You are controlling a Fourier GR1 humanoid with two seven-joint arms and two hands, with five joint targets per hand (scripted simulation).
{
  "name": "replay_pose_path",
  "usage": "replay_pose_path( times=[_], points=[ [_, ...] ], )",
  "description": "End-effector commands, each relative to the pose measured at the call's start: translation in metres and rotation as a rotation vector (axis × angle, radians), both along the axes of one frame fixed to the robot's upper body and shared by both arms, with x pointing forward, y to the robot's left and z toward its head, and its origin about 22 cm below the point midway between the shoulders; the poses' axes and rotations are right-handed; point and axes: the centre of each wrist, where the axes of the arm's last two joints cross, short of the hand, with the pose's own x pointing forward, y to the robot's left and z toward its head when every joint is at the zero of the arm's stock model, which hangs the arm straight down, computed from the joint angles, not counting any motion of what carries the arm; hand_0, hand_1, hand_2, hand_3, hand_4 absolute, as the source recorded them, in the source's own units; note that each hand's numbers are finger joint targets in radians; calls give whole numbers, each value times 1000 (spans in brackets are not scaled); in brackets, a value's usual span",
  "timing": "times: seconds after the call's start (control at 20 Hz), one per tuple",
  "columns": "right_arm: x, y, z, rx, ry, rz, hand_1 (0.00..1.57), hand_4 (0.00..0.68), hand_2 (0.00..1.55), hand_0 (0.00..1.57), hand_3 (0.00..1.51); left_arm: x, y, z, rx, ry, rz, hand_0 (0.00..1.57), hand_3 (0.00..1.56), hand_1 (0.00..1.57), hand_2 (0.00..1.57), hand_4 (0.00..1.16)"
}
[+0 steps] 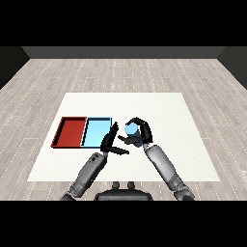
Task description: Pick the blue can and put it in the blue box
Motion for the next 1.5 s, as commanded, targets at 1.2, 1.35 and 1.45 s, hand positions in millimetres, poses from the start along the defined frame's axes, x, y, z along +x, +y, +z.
replay_pose_path(
  times=[1.2, 1.35, 1.45],
  points=[
    [-6, 39, -26, 173, 35, 81, 1472, 601, 1456, 1472, 1387, 15, -41, 11, 3, 13, -52, 0, 0, 0, 0, 369],
    [-8, 40, -13, 195, 46, 81, 1475, 595, 1469, 1475, 1396, 7, -59, 6, 63, 11, 11, 0, 0, 0, 0, 505],
    [-16, 51, -6, 218, 55, 113, 1472, 606, 1458, 1472, 1394, 17, -54, 10, 27, 30, 29, 0, 0, 0, 0, 575]
  ],
)
